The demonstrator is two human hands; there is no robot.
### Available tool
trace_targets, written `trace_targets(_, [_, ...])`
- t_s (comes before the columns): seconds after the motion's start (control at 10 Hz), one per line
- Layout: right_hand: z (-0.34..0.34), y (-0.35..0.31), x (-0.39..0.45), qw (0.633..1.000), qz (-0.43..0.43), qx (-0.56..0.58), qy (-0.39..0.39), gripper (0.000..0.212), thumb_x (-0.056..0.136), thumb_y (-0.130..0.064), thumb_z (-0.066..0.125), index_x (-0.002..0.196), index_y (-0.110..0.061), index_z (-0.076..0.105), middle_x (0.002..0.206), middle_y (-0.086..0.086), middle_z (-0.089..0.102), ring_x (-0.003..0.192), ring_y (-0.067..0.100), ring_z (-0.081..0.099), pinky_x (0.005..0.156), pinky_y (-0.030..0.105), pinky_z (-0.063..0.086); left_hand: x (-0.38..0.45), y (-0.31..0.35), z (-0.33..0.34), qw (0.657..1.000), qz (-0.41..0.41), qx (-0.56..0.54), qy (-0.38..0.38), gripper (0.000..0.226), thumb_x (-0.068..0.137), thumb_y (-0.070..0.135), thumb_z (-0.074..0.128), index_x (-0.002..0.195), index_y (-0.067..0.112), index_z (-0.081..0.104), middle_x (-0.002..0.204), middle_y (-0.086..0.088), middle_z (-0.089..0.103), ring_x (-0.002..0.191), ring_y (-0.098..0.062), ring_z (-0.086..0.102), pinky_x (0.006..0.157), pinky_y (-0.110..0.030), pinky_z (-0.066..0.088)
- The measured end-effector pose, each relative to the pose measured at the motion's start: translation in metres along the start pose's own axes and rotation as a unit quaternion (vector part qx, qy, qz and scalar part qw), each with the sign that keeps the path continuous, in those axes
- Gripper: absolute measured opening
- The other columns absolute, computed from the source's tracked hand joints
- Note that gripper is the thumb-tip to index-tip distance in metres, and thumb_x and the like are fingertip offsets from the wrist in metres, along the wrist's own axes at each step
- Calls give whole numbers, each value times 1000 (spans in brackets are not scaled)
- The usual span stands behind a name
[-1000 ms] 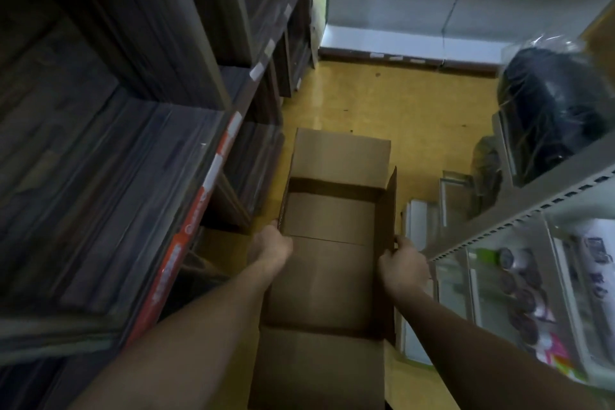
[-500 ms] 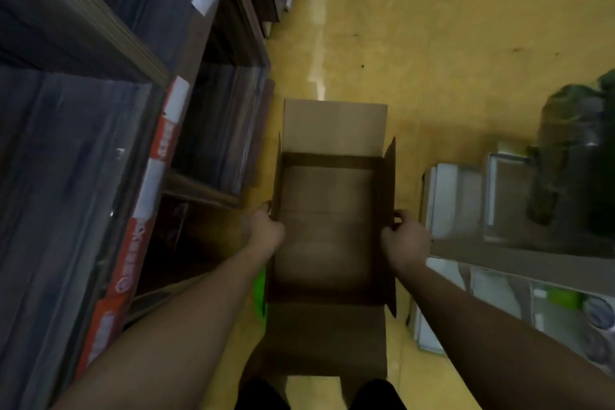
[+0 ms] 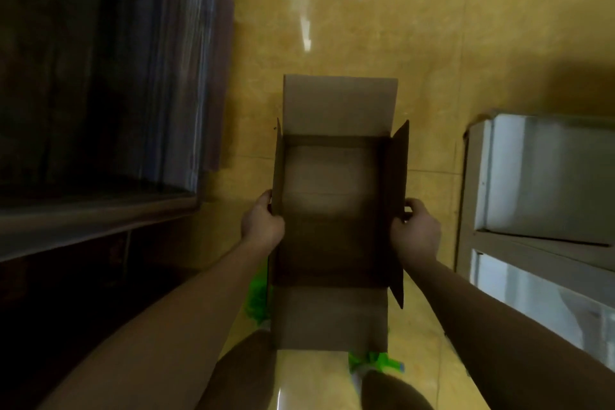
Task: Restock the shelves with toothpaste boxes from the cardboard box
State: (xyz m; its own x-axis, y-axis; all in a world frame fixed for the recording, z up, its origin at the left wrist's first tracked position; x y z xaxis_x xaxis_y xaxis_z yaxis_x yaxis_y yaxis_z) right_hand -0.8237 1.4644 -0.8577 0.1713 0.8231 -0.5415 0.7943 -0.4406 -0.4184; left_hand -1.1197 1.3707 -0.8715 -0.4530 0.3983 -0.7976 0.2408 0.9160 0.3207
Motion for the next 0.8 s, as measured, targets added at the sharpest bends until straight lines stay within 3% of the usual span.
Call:
trace_targets(0.1, [23, 14, 12, 1000, 5, -1, 7, 35, 93, -10, 58, 128, -16, 57, 106, 6, 71, 75, 16, 68, 65, 37, 61, 29, -13, 16, 1000, 4, 12, -2, 59, 99, 9, 47, 153, 31, 38, 124, -5, 64, 99, -27, 61, 76, -33, 51])
trace_targets(0.2, [38, 22, 21, 1000, 4, 1, 4, 33, 94, -10, 59, 126, -15, 59, 104, 5, 71, 75, 14, 66, 65, 30, 57, 47, -23, 28, 1000, -5, 14, -3, 59, 100, 6, 45, 153, 30, 36, 126, -8, 62, 99, -26, 59, 79, -35, 50])
trace_targets(0.3, [45, 26, 26, 1000, 5, 0, 6, 32, 93, -8, 60, 123, -16, 59, 102, 5, 71, 79, 16, 65, 72, 36, 58, 55, -30, 39, 1000, -19, 13, -16, 61, 101, 5, 45, 155, 31, 32, 132, -8, 59, 114, -29, 58, 87, -35, 49])
trace_targets(0.6, [45, 28, 21, 999, 32, -6, -10, 35, 93, -9, 56, 128, -16, 57, 102, 5, 72, 75, 18, 68, 71, 41, 60, 48, -33, 43, 996, -45, 23, -68, 72, 95, 2, 51, 157, 29, 28, 142, -7, 54, 121, -30, 56, 84, -32, 48])
trace_targets(0.8, [6, -7, -9, 1000, 16, 8, -11, 32, 93, -16, 57, 125, -18, 60, 92, -1, 68, 76, 17, 67, 73, 43, 60, 1, -2, 8, 999, -31, 27, -20, 65, 96, 12, 54, 155, 26, 32, 136, -10, 58, 118, -32, 58, 97, -43, 53])
Point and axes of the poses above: each hand's wrist, its own x-axis towards the middle knuckle, its own z-axis out of the palm, y = z × x, the point moved 7 cm from there along x, towards the middle knuckle
